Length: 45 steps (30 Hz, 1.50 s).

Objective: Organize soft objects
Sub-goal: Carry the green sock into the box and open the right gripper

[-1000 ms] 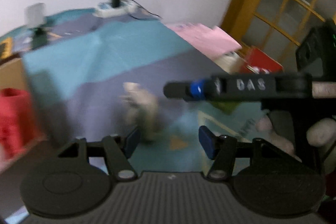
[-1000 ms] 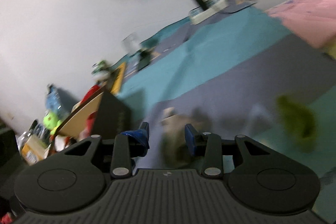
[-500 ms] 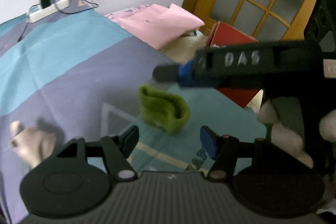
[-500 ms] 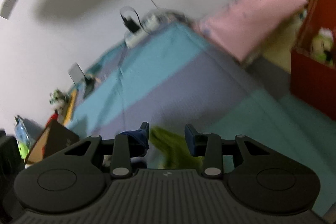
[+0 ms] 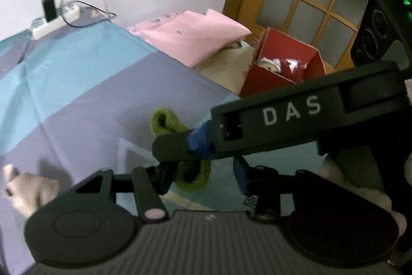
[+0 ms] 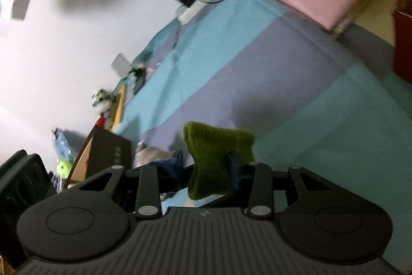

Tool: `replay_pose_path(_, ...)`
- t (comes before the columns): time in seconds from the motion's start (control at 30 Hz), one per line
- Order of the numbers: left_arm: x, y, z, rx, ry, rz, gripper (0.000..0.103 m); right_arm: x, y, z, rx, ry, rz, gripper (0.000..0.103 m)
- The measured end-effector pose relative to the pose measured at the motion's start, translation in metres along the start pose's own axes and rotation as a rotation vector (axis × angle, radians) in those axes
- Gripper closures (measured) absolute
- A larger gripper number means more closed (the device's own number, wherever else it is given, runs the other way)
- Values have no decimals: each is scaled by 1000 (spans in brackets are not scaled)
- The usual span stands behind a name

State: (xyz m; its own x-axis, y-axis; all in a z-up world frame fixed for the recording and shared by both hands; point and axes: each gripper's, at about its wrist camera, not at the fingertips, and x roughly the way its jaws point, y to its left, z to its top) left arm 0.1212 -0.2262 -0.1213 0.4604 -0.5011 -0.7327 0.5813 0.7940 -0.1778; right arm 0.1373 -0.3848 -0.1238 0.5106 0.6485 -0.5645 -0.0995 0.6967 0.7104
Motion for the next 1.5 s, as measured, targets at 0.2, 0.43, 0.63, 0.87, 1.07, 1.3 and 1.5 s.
replay_pose_path(0.2,-42,14,-11,-34,-51,45,62,11,51,-14,-101,24,56,81)
replay_pose_path(0.43,-119,46,-48,-89,-125,106,61,33,129,-47,-224,85,158,81)
replay_pose_path(0.63,-205,82,-91,-145,-204,175,61,50,204,-76,-341,94,269,81)
replay_pose_path(0.87,-293,120,-128,-168,-311,306,60,96,275,-89,-391,94,406,81)
replay_pose_path(1.07,-324,169,-141,-181,-347,421,60,153,309,-93,-395,53,387,82)
replay_pose_path(1.3,-304,250,-145,-296,-324,447,48,214,316,-97,-458,60,247,81)
replay_pose_path(1.5,-288,299,-166,-419,-232,503,39,223,316,-105,-450,93,249,81)
